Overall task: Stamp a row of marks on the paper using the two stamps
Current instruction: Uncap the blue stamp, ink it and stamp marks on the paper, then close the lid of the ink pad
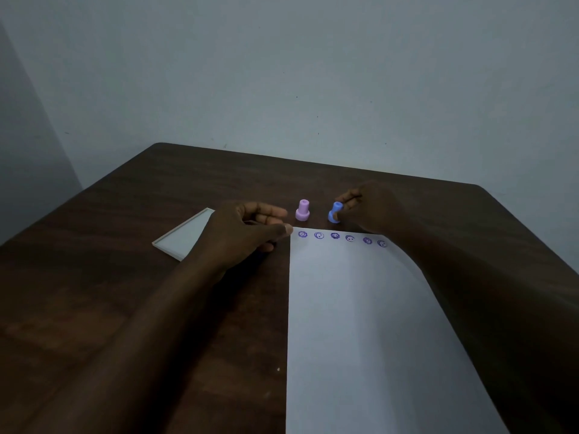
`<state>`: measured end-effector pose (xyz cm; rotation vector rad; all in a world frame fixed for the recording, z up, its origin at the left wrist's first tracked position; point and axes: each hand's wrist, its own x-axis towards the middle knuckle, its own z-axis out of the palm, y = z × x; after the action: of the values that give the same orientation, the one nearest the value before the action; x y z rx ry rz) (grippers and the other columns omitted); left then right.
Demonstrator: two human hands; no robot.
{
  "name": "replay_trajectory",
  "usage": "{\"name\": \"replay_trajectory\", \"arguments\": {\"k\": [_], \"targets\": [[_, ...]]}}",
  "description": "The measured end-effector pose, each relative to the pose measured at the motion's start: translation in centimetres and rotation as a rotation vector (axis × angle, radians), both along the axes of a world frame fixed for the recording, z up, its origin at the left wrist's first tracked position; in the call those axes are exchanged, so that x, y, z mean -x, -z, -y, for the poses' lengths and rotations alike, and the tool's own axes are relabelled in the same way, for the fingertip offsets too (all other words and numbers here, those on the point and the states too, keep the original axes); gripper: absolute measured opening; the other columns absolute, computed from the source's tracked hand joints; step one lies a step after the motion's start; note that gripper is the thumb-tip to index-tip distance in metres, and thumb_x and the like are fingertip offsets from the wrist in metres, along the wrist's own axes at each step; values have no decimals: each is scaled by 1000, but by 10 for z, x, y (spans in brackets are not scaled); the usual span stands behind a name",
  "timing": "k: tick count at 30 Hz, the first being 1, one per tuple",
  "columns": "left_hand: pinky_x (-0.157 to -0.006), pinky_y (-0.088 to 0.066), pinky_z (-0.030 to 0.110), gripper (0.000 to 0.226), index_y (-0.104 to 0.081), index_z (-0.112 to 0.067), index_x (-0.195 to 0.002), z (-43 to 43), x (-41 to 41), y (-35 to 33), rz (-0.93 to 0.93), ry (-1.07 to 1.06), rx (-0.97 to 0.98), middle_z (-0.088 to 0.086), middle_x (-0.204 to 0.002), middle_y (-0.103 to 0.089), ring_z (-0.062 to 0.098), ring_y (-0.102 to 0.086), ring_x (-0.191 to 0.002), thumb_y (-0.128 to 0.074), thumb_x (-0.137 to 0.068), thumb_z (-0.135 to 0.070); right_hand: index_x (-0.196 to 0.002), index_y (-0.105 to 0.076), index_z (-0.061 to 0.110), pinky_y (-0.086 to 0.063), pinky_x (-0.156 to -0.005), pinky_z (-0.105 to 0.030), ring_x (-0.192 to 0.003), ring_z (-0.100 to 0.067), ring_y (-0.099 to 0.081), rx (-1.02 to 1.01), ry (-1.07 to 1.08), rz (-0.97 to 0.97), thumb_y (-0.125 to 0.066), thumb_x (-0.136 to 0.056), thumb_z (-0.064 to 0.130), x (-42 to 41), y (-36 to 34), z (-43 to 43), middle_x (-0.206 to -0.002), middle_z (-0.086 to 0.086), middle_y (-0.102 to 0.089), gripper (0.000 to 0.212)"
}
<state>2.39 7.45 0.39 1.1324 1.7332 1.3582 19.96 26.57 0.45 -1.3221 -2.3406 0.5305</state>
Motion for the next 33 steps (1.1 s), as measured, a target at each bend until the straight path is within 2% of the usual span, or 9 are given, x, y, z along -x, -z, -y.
{"name": "replay_trajectory", "arguments": {"k": [6, 11, 15, 17, 20, 23, 27, 30, 33], "targets": [[-52, -52, 12, 20, -73, -27, -92, 1, 2, 0, -21, -17, -2, -5, -83, -76, -1, -71, -66, -81, -75, -22, -88, -75, 27, -52, -76, -28, -80, -9, -66, 20, 15, 12, -85, -65, 33, 0, 3, 0, -79, 8, -71, 25], [-58, -57, 18, 17, -71, -29, -91, 3, 10, -1, -35, -80, -5, -5, -84, -75, 9, -71, -73, -79, -77, -24, -102, -73, 13, -45, -67, -11, -78, -7, -67, 38, 8, -254, -81, -73, 17, -12, -14, 12, -90, -4, -76, 30], [-67, -46, 19, 16, -66, -30, -95, 5, 37, -3, -122, -185, 34, -11, -92, -65, 5, -62, -85, -74, -82, -28, -104, -74, 16, -44, -59, -3, -70, 2, -66, 39, -45, -338, -82, -73, 24, -6, -29, 54, -94, -3, -77, 33], [-69, -38, 16, 23, -66, -23, -106, 11, 57, -4, -182, -256, 41, -14, -92, -61, 7, -58, -92, -72, -84, -27, -113, -70, 20, -47, -68, -12, -83, -7, -66, 74, -101, -238, -82, -72, 35, 6, -30, 83, -106, 1, -73, 45], [-79, -39, 26, 31, -66, -20, -115, 20, 80, -3, -300, -338, 107, -8, -100, -60, 10, -52, -96, -71, -85, -29, -135, -50, 28, -47, -92, -28, -112, -11, -57, 170, -219, -41, -81, -66, 49, 24, -27, 122, -138, 3, -56, 78], [-78, -40, 27, 37, -67, -19, -117, 25, 90, 0, -363, -371, 188, 1, -110, -65, 11, -53, -94, -74, -82, -31, -143, -36, 40, -30, -115, -41, -143, -17, -31, 177, -337, 90, -79, -61, 61, 39, -16, 148, -157, 7, -32, 94], [-59, -37, 20, 42, -66, -15, -117, 28, 95, 1, -402, -375, 256, 0, -102, -63, 10, -53, -84, -77, -79, -29, -148, -20, 40, -23, -118, -45, -147, -19, -20, 92, -349, 155, -71, -47, 81, 58, 13, 159, -160, 7, -22, 120], [-81, -52, 33, 43, -69, -16, -112, 28, 97, 3, -425, -373, 338, 3, -109, -68, 18, -60, -97, -82, -73, -31, -150, -16, 34, -27, -116, -50, -146, -21, -24, 58, -317, 188, -65, -44, 87, 68, 25, 157, -160, 4, -23, 129], [-93, -52, 41, 36, -70, -16, -102, 30, 99, 4, -464, -376, 392, 2, -101, -66, 23, -63, -103, -82, -72, -32, -149, -18, 33, -29, -114, -53, -146, -23, -24, 38, -295, 175, -62, -43, 90, 73, 28, 154, -160, 4, -24, 128]]}}
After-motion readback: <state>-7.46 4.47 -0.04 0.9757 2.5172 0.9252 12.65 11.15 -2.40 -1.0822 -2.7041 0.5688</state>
